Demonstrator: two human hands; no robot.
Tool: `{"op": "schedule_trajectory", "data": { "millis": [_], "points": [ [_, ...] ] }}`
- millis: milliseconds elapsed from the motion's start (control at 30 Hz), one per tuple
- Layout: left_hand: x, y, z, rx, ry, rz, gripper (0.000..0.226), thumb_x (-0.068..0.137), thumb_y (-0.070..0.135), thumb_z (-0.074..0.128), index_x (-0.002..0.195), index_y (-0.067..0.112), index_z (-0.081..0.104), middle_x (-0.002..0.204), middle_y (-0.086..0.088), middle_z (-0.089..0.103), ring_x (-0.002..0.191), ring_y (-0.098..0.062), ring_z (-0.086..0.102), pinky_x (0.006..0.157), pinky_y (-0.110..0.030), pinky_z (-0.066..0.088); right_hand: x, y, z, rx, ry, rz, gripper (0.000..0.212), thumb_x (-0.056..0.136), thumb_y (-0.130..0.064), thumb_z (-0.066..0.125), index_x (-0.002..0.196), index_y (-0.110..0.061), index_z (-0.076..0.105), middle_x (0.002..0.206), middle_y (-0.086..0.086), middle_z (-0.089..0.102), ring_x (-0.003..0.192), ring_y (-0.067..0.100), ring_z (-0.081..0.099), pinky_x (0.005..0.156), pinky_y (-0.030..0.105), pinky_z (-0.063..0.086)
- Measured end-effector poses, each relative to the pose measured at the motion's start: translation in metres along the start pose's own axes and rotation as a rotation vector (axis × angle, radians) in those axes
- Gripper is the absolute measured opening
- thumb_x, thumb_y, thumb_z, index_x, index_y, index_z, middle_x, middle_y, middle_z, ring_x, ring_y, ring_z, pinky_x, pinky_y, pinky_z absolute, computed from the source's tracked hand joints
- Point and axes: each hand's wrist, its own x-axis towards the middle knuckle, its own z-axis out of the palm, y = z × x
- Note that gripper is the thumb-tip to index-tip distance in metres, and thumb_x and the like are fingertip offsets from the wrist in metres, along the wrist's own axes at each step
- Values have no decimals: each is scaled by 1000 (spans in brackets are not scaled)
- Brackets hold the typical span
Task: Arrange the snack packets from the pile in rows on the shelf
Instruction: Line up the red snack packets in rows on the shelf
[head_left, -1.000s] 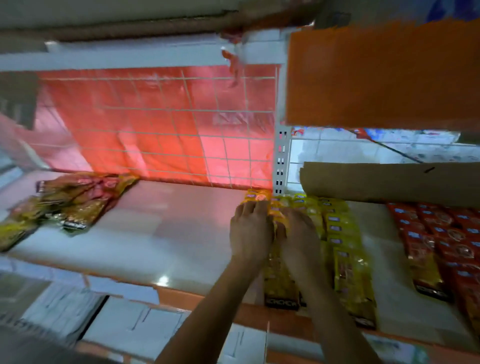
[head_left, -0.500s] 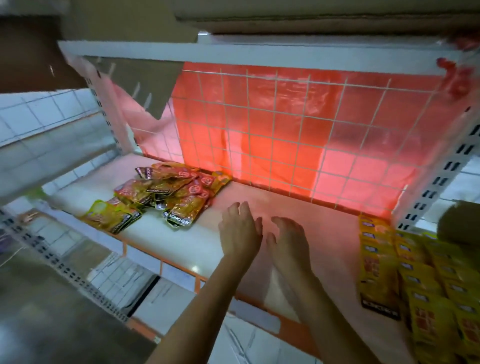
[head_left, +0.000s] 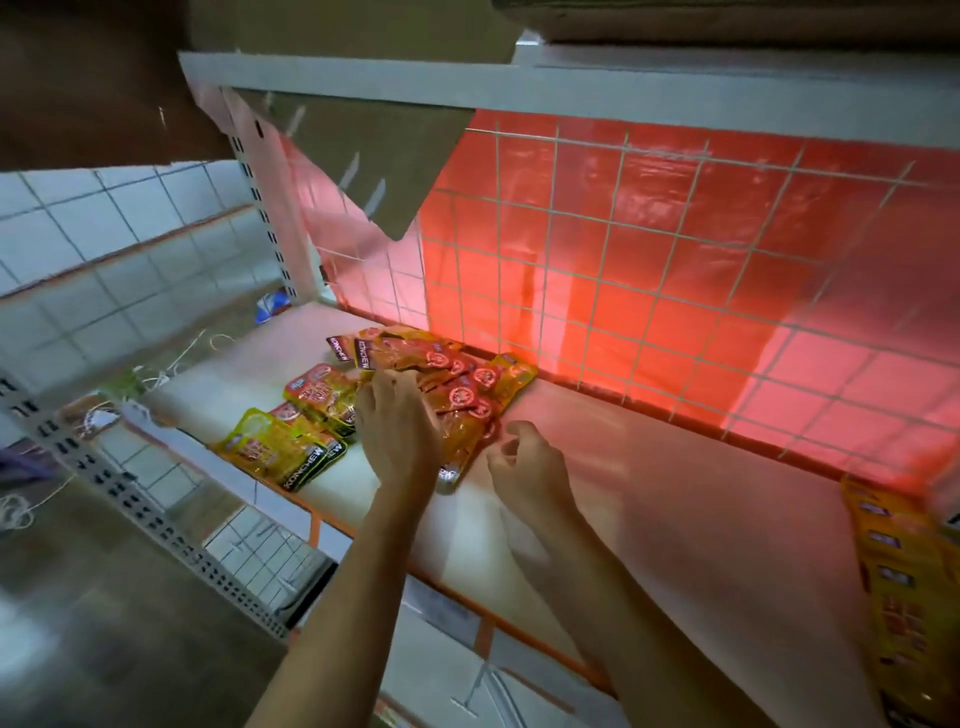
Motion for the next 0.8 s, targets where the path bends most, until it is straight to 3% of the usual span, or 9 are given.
{"op": "schedule_trajectory", "data": {
  "millis": [133,233,333,467,533,633,800],
  "points": [
    [26,-10,1,3,12,38,28,94,16,54,120,5,57,122,-14,57,116,-31,48,97,-35,34,12,-18,16,27,25,-5,34,88,-19,55,122,-15,55,109,7,65,100,25,60,78,27,42],
    [50,-10,4,23,36,97,29,95,16,53,121,5,56,127,-15,55,119,-30,47,99,-36,34,19,-27,25,10,41,-13,36,89,-19,54,125,-16,55,114,7,63,106,26,59,87,30,45],
    [73,-13,12,113,-99,177,48,93,28,54,136,11,45,144,-15,41,137,-31,30,108,-43,26,23,-28,28,-10,49,-10,40,88,-17,53,128,-15,54,121,9,60,111,27,56,93,33,44],
    [89,-20,25,172,-357,191,84,86,65,49,150,18,22,158,-15,17,147,-31,5,115,-50,11,27,-24,26,-29,71,-27,37,89,-18,52,126,-15,56,120,10,61,110,27,56,93,34,45],
    [87,-21,29,191,-438,171,95,77,79,45,150,23,20,156,-14,22,146,-32,10,115,-53,12,29,-23,25,-43,104,-44,36,90,-18,53,126,-16,57,119,10,61,110,27,55,93,35,44],
    [79,-18,30,166,-439,157,96,70,84,46,144,26,29,146,-14,37,138,-33,29,107,-51,26,31,-24,24,-35,147,-81,38,89,-16,54,127,-15,58,120,10,62,113,27,55,94,34,42],
    [65,-5,29,245,-410,259,60,87,57,48,134,21,44,132,-8,53,123,-30,46,94,-42,37,31,-21,25,23,168,-108,34,86,-13,56,119,-15,63,114,8,65,108,26,56,90,32,42]
  ]
}}
